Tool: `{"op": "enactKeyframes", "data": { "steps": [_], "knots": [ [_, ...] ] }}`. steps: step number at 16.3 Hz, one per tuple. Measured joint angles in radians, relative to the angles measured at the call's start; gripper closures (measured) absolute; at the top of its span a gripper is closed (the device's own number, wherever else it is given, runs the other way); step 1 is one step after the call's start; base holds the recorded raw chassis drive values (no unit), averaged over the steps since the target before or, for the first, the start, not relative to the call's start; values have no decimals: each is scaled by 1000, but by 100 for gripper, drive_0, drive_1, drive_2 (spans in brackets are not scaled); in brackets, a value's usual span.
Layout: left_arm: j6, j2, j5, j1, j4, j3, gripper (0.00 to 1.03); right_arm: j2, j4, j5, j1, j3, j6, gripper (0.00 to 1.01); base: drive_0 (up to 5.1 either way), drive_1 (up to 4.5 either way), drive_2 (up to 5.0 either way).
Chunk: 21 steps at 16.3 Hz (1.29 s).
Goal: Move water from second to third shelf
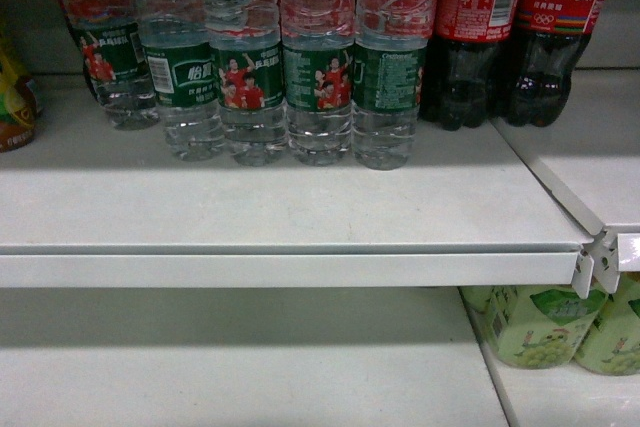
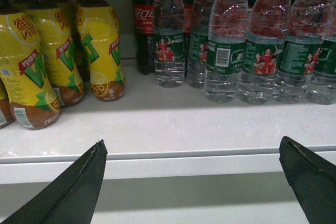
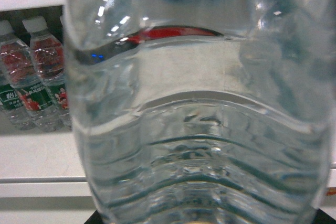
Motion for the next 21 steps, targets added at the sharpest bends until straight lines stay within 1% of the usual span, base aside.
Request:
{"op": "enactKeyframes", "data": {
  "steps": [21],
  "knots": [
    [0, 0, 0, 0, -2, 0, 5, 0, 0, 0, 0, -9, 0, 60, 0, 0, 0]
  ]
}}
